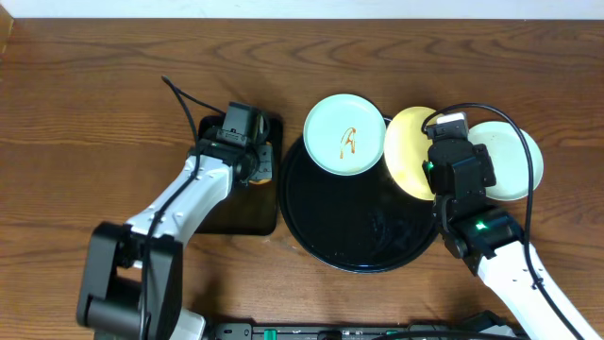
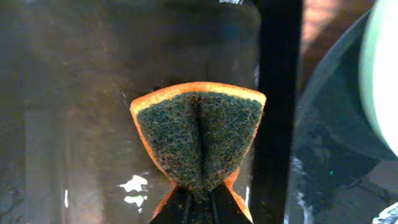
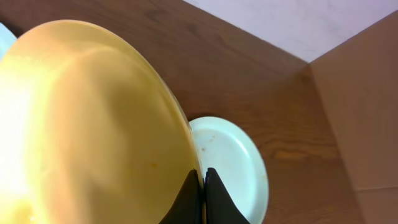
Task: Clean dirty plates on tray and stack at the side
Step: 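Lift the yellow plate with the right gripper and carry it right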
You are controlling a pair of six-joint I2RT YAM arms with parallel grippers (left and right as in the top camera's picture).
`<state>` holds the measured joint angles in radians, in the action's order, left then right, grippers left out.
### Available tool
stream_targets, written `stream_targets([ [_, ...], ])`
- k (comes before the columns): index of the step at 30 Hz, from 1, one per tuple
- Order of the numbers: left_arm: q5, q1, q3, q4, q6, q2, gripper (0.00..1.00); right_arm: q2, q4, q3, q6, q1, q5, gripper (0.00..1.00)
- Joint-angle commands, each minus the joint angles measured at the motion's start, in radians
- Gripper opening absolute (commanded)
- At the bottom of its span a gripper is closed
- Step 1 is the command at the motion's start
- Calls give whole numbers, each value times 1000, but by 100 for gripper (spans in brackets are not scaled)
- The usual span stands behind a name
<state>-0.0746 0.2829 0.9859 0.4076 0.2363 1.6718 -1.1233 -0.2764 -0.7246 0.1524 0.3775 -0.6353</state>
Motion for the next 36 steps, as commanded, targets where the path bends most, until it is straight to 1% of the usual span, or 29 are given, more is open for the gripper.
stream_targets([
  [1, 16, -5, -20, -1, 9, 45, 8, -3, -6, -28, -114, -34, 34, 1],
  [5, 16, -5, -20, 9, 9, 69, 8, -16, 0, -28, -198, -110, 125, 1],
  [9, 16, -5, -20, 14, 9, 70, 8, -16, 24, -28, -273, -231, 192, 1],
  [15, 16, -5, -20, 19, 9, 70, 8, -16, 38, -28, -318, -441, 441, 1],
  [24, 16, -5, -20, 21, 9, 70, 8, -45, 31, -28, -465, -685, 547, 1],
  [31, 16, -5, -20, 22, 9, 70, 8, -177, 83, -28, -474, -843, 636, 1],
  [36, 16, -5, -20, 22, 9, 70, 8, -271, 139, -28, -473, -924, 719, 1],
])
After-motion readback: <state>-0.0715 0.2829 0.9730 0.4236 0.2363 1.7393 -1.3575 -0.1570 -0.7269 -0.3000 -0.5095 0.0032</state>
